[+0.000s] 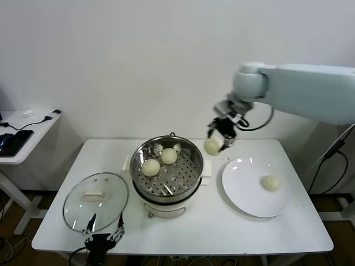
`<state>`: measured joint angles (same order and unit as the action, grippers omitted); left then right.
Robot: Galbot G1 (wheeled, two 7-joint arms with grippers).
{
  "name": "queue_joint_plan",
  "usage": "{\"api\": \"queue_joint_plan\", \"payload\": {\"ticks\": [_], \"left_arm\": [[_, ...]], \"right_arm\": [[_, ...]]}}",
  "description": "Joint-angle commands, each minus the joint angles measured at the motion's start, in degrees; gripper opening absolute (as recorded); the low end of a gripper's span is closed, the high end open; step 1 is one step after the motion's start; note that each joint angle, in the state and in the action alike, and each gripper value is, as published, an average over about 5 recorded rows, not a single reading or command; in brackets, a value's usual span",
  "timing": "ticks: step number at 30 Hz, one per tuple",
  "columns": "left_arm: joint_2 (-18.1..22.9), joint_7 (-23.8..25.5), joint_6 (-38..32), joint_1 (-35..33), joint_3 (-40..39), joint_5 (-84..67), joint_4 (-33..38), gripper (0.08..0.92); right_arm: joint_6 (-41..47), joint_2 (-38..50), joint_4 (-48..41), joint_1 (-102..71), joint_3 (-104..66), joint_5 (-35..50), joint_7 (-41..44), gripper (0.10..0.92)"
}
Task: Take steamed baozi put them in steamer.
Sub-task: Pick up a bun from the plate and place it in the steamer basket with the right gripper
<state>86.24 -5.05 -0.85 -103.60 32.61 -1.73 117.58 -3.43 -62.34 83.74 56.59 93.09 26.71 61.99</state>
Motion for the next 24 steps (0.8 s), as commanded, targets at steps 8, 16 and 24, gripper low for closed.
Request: {"api": "queue_joint_plan", "payload": {"ticks": [8, 16, 24], "left_arm": [[-0.26, -0.03, 0.0, 0.01, 0.48, -0.39, -0.31, 0.823], [-0.24, -0.08, -0.05, -0.01, 0.62, -0.6, -0.22, 0.823], [-0.32, -0.21, -0.14, 0.08, 1.07, -0.86, -0.25, 0.823]], "right_arm": [[-13.04, -19.04, -0.35, -11.78, -3.92, -15.4, -1.95, 0.636], [-14.35, -22.33, -9.05, -17.07, -3.42, -17.46, -2.41, 0.636], [-15.05, -24.52, -14.28, -20.09, -3.27, -16.77, -2.46, 0.636]]}}
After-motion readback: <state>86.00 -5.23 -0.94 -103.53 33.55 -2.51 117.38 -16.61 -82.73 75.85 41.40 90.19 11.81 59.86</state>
